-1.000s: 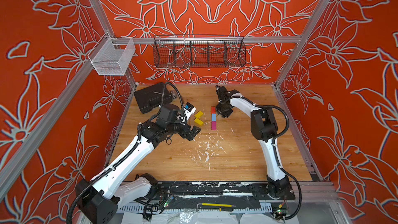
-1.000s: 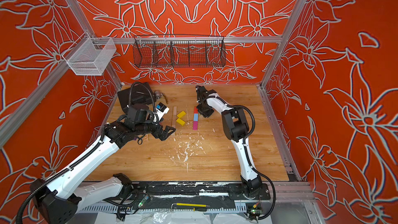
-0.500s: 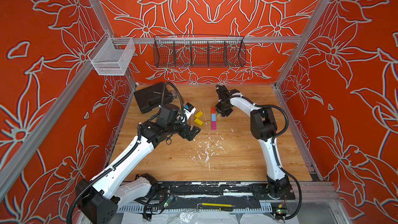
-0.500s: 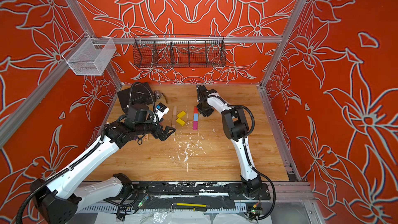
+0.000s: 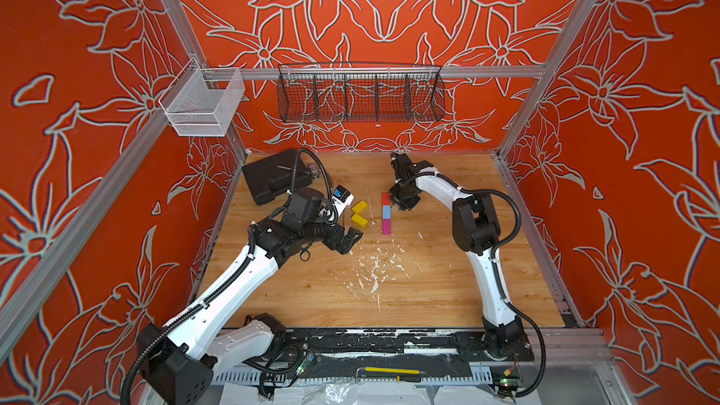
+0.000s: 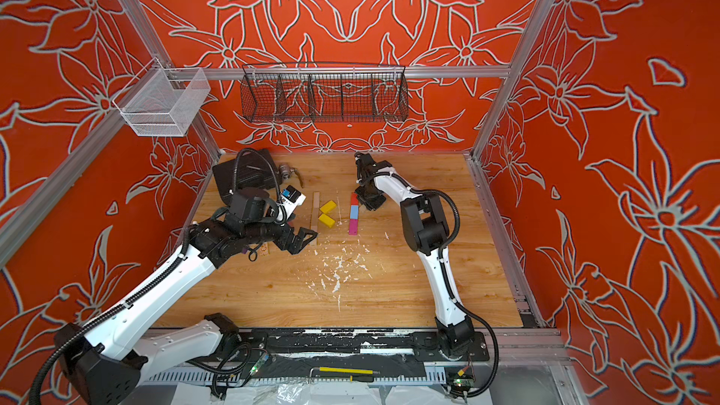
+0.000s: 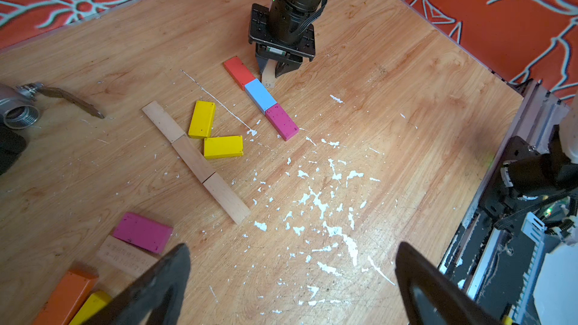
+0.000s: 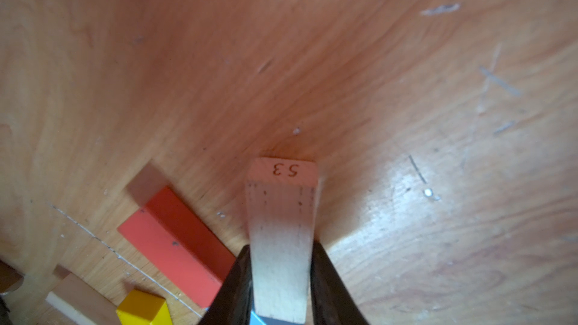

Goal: Assemble the letter k with building blocks
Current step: Assemble the building block at the center of the board, then pick up the building block from the center of the board.

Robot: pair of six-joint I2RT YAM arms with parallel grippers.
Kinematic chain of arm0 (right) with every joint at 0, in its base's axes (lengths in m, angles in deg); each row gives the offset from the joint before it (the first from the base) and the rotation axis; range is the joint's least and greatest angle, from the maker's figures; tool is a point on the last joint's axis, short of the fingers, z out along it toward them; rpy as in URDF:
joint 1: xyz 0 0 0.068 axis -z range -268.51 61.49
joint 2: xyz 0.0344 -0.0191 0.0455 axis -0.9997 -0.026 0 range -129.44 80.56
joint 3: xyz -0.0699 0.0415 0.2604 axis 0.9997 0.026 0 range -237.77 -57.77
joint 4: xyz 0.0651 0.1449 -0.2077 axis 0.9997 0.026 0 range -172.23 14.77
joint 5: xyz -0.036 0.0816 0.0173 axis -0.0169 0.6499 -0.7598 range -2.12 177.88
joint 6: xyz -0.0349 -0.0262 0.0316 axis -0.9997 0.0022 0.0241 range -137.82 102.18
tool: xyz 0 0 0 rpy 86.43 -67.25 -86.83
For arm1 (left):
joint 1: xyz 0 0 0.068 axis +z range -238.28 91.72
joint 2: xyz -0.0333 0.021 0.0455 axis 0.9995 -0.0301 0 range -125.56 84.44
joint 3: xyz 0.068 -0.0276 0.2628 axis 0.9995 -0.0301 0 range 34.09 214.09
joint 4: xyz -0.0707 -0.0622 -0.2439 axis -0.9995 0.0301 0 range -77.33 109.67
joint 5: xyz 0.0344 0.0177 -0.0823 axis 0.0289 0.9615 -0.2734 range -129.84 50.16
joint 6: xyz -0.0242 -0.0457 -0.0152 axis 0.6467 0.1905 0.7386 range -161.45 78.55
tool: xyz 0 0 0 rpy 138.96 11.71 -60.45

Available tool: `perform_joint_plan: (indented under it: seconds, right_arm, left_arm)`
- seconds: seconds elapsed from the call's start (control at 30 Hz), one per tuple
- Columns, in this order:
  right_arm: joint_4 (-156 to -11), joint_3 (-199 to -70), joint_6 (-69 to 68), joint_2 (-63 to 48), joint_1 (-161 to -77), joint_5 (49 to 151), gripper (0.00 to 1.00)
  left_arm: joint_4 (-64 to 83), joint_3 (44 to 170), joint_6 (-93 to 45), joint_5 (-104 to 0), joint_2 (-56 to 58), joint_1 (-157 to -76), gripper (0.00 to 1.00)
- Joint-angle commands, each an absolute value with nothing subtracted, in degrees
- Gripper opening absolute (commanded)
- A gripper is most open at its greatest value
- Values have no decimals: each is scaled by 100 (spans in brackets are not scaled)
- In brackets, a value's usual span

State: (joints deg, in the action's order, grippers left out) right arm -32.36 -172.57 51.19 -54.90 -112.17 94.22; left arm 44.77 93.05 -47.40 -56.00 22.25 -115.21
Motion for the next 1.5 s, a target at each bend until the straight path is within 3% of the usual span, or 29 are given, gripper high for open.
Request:
perform_joint_plan:
  seconds: [0.0,0.43,0.8,1.03,1.2,1.3,1.47]
  right_arm:
    - [-3114,-17374,5276,-5684,-11198,9427,34]
    - [-3081,-17268,5215,-5416,-11197,9421,41]
    - [-3341,-16453,4704,-4075,-11182,9378,56]
    - [-3822,-15541,3078,-2637,-11180,9737,61]
    - [-4112,-14808,1673,-1590,-11200,10703,63]
    - [-4452,-14239,1191,-931,-11288,11283,65]
    - [-4562,-13741,673,-58,-11720,11247,67]
  left_arm:
    - [4550,9351,-4778,-5641,2259,-11464,100]
    - [4537,9325,-4711,-5581,2239,-11430,100]
    - [4476,9246,-4413,-4954,2162,-11346,100]
    - [4629,9348,-3496,-3676,1939,-11307,96]
    - [4874,9316,-2722,-2964,1803,-11130,91]
    - [5142,9299,-2319,-2855,1624,-10893,88]
    - [5217,9127,-1778,-3156,1273,-10341,82]
